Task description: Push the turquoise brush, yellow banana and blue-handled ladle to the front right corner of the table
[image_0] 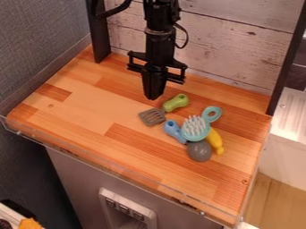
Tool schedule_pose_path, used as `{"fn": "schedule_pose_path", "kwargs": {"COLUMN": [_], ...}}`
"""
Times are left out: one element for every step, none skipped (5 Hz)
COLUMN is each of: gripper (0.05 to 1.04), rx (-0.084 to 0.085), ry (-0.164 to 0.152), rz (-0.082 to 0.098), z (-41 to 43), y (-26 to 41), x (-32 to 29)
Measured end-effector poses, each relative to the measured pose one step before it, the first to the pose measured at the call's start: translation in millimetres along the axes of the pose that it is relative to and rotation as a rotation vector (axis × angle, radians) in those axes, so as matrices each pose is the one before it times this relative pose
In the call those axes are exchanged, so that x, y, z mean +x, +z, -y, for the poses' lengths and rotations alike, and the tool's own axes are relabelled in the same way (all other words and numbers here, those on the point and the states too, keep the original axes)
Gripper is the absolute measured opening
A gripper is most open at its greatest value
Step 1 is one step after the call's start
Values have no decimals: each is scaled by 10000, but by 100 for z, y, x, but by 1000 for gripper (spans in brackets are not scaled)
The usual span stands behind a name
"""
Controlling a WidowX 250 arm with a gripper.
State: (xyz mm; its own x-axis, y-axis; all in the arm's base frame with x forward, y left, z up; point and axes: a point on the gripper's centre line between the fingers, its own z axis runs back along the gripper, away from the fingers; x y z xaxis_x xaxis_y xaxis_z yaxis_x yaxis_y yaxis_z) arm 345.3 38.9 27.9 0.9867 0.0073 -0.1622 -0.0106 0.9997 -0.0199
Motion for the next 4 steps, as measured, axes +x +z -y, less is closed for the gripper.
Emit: {"fn": "schedule_pose_path", "kwargs": {"gripper": [222, 496, 797, 995], "rx": [62, 317, 419, 309], "ry": [-1017, -1926, -2058, -2312], "rz": [-226, 294, 323, 144], "z": [1280, 2556, 2288, 2243], "y": [-976, 395, 249, 218], "x": [-758, -842, -372, -407]}}
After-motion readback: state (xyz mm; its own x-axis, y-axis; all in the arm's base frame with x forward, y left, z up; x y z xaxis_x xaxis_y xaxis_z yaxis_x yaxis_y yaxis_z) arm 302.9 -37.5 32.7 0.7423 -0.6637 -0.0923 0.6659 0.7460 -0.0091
